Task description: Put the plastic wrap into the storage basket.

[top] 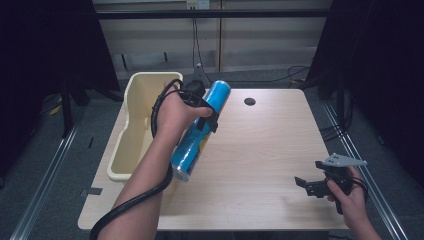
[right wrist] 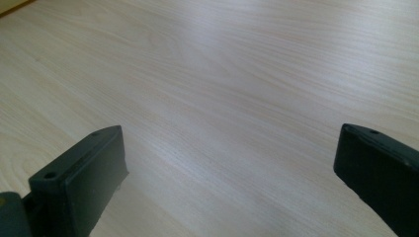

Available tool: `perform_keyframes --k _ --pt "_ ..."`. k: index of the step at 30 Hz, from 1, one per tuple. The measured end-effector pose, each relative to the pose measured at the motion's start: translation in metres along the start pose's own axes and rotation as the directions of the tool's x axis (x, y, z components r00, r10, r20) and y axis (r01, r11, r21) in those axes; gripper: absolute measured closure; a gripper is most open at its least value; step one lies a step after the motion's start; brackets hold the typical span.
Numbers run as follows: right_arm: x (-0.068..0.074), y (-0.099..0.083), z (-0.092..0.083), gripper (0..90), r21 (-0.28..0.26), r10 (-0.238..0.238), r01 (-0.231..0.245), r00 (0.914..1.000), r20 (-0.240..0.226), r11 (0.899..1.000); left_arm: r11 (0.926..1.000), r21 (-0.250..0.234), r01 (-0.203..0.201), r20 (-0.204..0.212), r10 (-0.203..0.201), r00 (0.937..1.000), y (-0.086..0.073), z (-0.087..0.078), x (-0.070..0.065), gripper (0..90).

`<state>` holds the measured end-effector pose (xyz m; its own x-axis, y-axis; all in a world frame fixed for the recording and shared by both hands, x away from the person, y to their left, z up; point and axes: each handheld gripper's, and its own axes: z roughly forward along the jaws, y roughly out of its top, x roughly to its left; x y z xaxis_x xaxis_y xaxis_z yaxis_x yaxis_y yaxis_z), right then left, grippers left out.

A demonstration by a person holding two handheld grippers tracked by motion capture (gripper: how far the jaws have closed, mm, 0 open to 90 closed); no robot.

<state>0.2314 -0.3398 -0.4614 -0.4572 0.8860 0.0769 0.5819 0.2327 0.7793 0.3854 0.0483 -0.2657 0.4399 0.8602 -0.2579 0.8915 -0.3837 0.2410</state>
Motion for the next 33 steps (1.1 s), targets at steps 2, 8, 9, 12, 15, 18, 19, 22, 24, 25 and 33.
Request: perform_keyframes --k 2,8,9,12,15,18,19,22,24,25,33 --pt "0.000 0.000 0.001 0.0 -0.002 -0.005 0.005 1.0000 0.004 1.000 0.9998 -0.004 0.019 -0.001 -0.019 0.9998 -0.001 -0.006 0.004 32.2" --pt "0.001 0.000 0.000 0.0 0.001 0.001 -0.001 1.0000 -0.001 1.000 0.9987 -0.013 0.050 -0.024 -0.050 0.9984 -0.003 -0.021 0.016 32.2" --pt "0.001 0.000 0.000 0.0 0.001 0.001 -0.001 1.0000 -0.001 1.000 0.9981 -0.015 0.060 -0.026 -0.060 0.9978 -0.004 -0.022 0.017 32.2" --pt "0.000 0.000 0.000 0.0 -0.002 0.000 0.000 1.0000 0.001 1.000 0.9972 -0.023 0.072 -0.038 -0.072 0.9967 -0.006 -0.031 0.023 32.2" --pt "0.000 -0.001 0.001 0.0 -0.004 -0.007 0.007 1.0000 0.006 1.000 0.9962 -0.026 0.083 -0.038 -0.084 0.9957 -0.007 -0.038 0.028 32.2" --pt "0.001 -0.001 0.001 0.0 -0.003 -0.010 0.010 0.9999 0.010 1.000 0.9951 -0.033 0.093 -0.051 -0.095 0.9942 -0.009 -0.043 0.032 32.2" --pt "0.001 -0.001 0.001 0.0 -0.002 -0.009 0.010 0.9999 0.011 1.000 0.9949 -0.031 0.096 -0.055 -0.097 0.9938 -0.009 -0.045 0.034 32.2" --pt "0.001 -0.001 0.001 0.0 0.001 -0.011 0.011 0.9999 0.006 1.000 0.9927 -0.041 0.113 -0.052 -0.115 0.9920 -0.011 -0.049 0.038 32.2" --pt "0.001 -0.001 0.001 0.0 0.000 -0.019 0.019 0.9998 0.006 1.000 0.9916 -0.043 0.122 -0.063 -0.125 0.9902 -0.014 -0.054 0.043 32.2" --pt "0.001 -0.001 0.001 0.0 0.000 -0.019 0.019 0.9998 0.006 1.000 0.9916 -0.043 0.122 -0.063 -0.125 0.9902 -0.014 -0.054 0.043 32.2" --pt "0.001 -0.001 0.000 0.0 -0.003 -0.012 0.012 0.9999 0.012 1.000 0.9848 -0.062 0.162 -0.078 -0.167 0.9828 -0.020 -0.068 0.055 32.2"
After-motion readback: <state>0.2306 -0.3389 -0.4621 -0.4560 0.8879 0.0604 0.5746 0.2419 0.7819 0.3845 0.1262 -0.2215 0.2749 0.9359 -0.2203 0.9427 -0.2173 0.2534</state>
